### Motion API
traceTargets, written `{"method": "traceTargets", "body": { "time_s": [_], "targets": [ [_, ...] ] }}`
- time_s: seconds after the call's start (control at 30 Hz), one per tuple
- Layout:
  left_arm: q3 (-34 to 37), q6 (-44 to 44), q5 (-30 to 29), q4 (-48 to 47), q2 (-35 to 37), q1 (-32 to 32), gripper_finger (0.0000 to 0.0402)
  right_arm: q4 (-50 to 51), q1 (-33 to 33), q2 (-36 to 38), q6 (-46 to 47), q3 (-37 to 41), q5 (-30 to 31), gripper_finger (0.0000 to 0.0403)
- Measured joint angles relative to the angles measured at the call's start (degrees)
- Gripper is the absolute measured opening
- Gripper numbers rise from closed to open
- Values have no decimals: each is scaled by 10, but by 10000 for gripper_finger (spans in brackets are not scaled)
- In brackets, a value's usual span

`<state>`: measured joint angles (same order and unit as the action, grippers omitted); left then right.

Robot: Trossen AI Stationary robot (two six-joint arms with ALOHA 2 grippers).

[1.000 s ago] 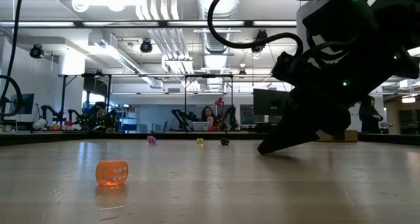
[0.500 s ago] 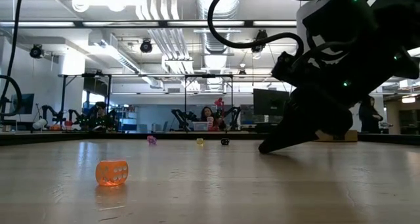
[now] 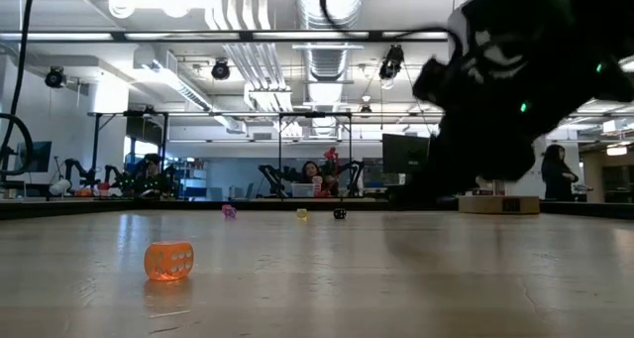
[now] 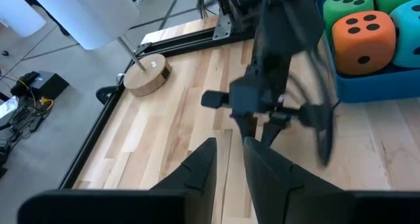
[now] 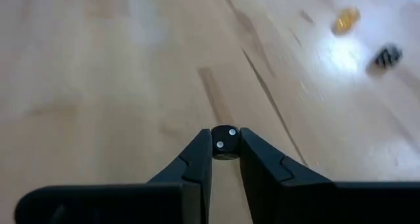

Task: Pick & Place Dice
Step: Put the bottom small black die into the blue bin

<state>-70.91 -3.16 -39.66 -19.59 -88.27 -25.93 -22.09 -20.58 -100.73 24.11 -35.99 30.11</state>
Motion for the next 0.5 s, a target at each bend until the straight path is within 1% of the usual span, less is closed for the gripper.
{"method": "traceTargets", "body": {
  "time_s": [0.13, 0.3, 0.37, 0.5],
  "targets": [
    [0, 0, 0, 0, 0, 0, 79, 45, -20, 64, -19, 0, -6, 54],
    [0, 2, 0, 2, 0, 0, 79, 141, -61, 177, -27, -1, -7, 54],
    [0, 2, 0, 2, 0, 0, 79, 177, -80, 222, -31, -1, -24, 54],
    [0, 2, 0, 3, 0, 0, 79, 230, -114, 307, -16, -1, -87, 54]
  ]
}}
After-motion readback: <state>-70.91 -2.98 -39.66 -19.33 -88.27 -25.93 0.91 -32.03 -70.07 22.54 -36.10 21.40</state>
